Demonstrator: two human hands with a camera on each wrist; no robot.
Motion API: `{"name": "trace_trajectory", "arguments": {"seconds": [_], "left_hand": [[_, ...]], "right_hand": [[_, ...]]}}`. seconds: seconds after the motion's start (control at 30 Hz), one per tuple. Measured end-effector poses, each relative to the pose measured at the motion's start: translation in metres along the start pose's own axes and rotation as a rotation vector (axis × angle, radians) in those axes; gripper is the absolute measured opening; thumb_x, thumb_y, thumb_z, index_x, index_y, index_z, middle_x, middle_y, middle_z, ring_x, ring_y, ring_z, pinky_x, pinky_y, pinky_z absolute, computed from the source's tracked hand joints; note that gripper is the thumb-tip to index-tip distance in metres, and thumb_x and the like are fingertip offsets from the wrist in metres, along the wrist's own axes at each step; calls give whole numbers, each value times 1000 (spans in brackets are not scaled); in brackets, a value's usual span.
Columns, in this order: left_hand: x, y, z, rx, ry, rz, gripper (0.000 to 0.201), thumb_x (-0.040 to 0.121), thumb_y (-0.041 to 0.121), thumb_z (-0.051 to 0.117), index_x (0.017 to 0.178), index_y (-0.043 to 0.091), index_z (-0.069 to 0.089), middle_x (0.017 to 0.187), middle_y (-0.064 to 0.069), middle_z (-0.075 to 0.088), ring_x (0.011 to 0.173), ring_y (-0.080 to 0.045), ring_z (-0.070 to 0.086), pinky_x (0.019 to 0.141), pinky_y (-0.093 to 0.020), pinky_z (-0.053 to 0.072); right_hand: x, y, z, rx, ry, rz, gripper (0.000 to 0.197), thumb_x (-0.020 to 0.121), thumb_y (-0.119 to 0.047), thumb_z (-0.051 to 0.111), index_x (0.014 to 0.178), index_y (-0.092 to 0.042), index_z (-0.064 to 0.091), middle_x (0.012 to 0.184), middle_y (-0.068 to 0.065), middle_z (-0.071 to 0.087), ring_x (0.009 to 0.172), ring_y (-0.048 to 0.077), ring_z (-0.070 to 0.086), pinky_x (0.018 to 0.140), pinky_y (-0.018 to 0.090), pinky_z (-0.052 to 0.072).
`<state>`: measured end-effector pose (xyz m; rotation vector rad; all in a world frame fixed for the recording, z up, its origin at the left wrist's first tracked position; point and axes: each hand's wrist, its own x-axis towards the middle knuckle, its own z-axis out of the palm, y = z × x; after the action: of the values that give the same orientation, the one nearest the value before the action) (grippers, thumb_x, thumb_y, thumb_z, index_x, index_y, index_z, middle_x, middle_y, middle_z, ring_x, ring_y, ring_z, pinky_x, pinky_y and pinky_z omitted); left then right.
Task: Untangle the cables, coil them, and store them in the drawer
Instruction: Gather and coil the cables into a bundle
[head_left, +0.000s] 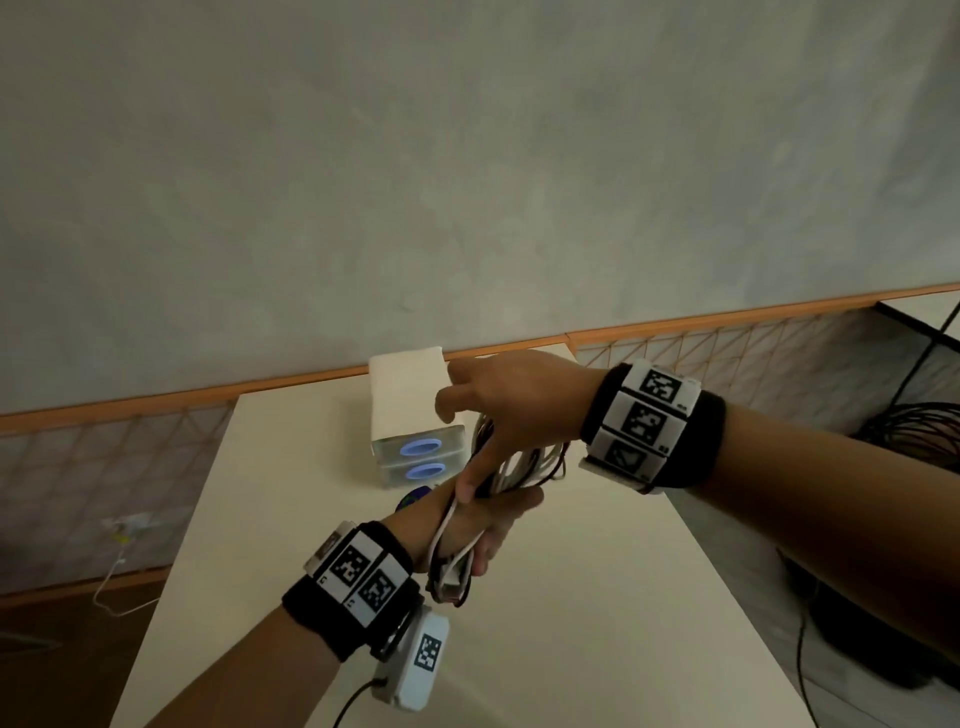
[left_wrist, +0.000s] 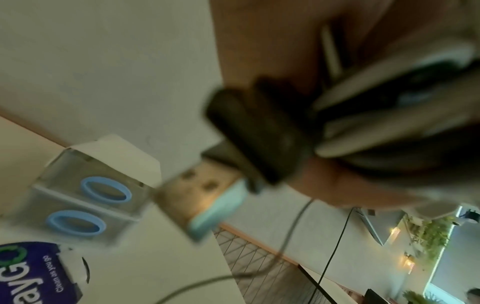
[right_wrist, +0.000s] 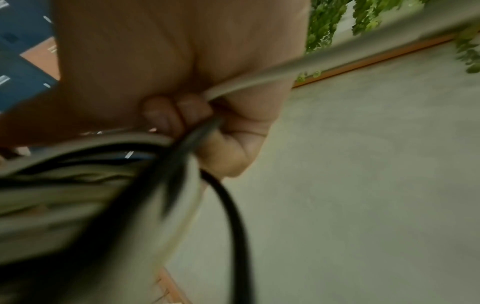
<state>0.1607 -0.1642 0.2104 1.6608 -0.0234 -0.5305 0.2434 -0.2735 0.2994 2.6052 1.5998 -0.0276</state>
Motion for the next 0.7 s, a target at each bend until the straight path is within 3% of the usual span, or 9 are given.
{"name": "trace_trajectory", "arguments": {"seconds": [0.13,0.2,0.3,0.4,0.5,0.57,0.63,0.7], "left_hand": [[-4,-7,-3,-29,-80,-36,43,90,33,62,58,13,40,39,-2,35,32,-14,33,39,-20,29],[-7,-10,-4,-34,-109,-39,41,88,35,64,60,15,42,39,-1,35,31,-13,33,39,-20,28],[-13,-12,-5,-83,-181,-37,39,83,44,66,60,20,46,39,3,36,30,-9,35,37,-19,28],[-14,-21,-13,-179,-231,-67,42,69,53,76,56,23,49,36,6,37,28,-7,36,35,-19,28],[-14,-29,-21,-324,-238,-60,43,61,53,82,56,22,53,34,7,38,26,-6,37,32,-17,31],[-13,-31,-25,-409,-253,-38,44,61,55,81,59,20,55,34,6,39,26,-7,38,32,-18,31],[-6,-33,-29,-518,-337,-6,41,68,59,74,67,20,61,38,6,48,30,-6,47,35,-18,38],[1,-33,-31,-620,-537,78,45,81,63,55,88,20,65,54,6,65,48,-4,62,48,-17,48]], "right_hand": [[-3,8,-1,71,-103,158,69,60,-80,59,98,-22,65,87,-6,63,79,15,56,61,29,44],[-5,15,3,342,-199,168,59,65,-71,66,87,-16,68,76,-5,65,71,12,57,70,32,50],[-8,24,13,653,-337,106,57,67,-61,71,93,-10,69,80,2,65,76,11,58,89,40,51],[-15,29,25,926,-312,60,63,62,-52,71,102,-3,66,90,10,67,85,15,59,91,42,49],[-19,31,37,1190,-247,40,36,75,-22,71,105,-3,62,94,4,68,88,15,63,85,28,52],[-18,25,47,1443,-188,32,23,82,-9,61,104,-2,61,96,6,68,90,19,65,84,25,51],[-13,16,53,1718,-143,50,25,85,-11,56,106,3,60,100,13,67,91,25,64,87,29,52],[-9,10,54,1812,-115,65,27,86,-20,59,101,3,62,96,16,66,88,27,63,87,31,50]]}}
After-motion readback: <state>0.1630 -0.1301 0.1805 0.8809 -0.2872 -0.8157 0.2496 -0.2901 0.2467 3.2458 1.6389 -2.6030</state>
